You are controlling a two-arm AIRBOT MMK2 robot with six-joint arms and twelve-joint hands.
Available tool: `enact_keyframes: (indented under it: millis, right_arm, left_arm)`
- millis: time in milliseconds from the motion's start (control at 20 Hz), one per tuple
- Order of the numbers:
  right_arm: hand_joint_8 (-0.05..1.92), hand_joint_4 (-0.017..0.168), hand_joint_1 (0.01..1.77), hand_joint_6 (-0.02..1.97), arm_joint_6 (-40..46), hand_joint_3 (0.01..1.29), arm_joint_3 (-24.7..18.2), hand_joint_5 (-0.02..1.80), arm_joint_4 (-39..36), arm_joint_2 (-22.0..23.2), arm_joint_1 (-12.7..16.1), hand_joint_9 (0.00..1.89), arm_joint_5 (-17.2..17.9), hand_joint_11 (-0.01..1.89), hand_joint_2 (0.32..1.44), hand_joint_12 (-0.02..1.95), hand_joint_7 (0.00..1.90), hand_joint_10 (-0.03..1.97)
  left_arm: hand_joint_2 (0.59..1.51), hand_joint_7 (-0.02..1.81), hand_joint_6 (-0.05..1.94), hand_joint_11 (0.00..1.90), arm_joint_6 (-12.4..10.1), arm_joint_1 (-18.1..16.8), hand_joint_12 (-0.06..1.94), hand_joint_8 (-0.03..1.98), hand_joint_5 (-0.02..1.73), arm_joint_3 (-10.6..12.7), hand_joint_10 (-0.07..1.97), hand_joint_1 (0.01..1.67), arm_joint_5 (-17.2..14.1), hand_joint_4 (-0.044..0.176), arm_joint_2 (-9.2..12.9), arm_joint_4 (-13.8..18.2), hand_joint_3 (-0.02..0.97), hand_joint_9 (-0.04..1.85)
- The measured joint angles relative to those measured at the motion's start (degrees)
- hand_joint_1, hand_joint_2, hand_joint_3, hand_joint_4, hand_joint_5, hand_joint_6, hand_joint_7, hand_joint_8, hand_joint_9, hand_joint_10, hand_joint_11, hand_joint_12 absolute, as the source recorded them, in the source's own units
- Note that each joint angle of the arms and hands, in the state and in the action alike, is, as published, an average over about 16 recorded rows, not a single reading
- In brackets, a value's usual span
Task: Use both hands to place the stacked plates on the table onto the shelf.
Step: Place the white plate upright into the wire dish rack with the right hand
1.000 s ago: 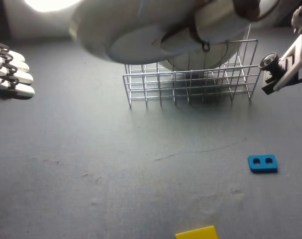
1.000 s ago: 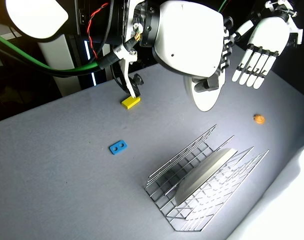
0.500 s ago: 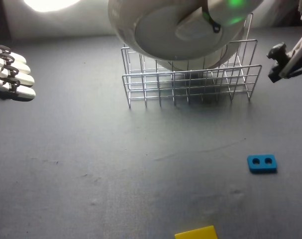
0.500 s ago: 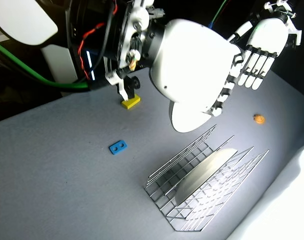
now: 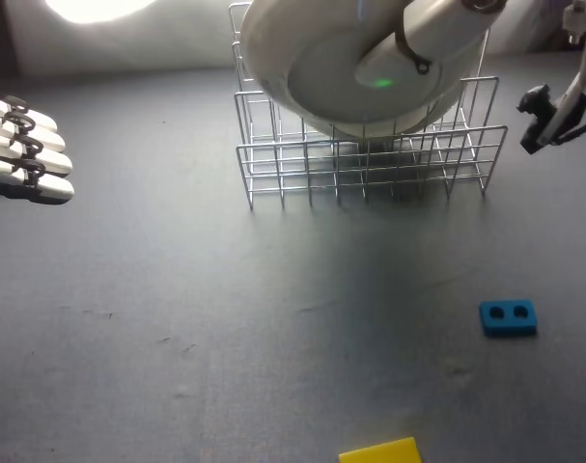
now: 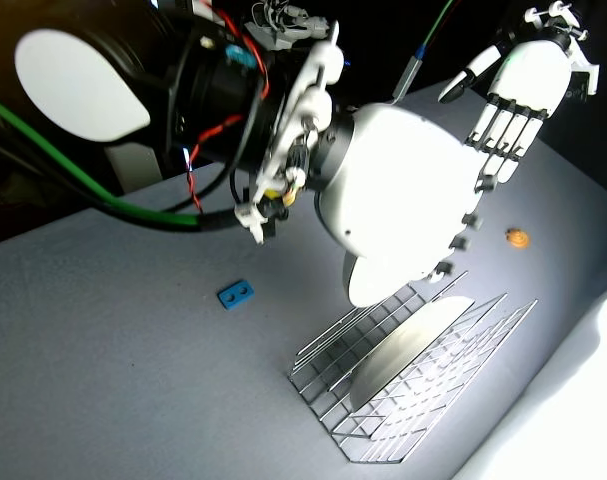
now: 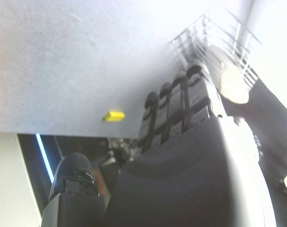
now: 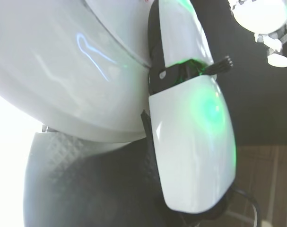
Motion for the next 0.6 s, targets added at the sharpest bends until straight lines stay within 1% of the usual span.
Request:
enact_keyframes:
  millis: [600]
  right_arm:
    - [0.82,-0.006,1.35,0.98,-2.8,0.01,5.0,0.91,0.2,-3.9,-4.2,1.02,1.9,0.88,0.99,1.08,1.06,1.02]
  left_arm:
    - [1.138,0.02,0.02,0.01,0.3,1.1,-0.01,0.0,0.06,0.0,-0.06,0.01,0.1,0.003,-0.5,-0.4,0.019,0.02]
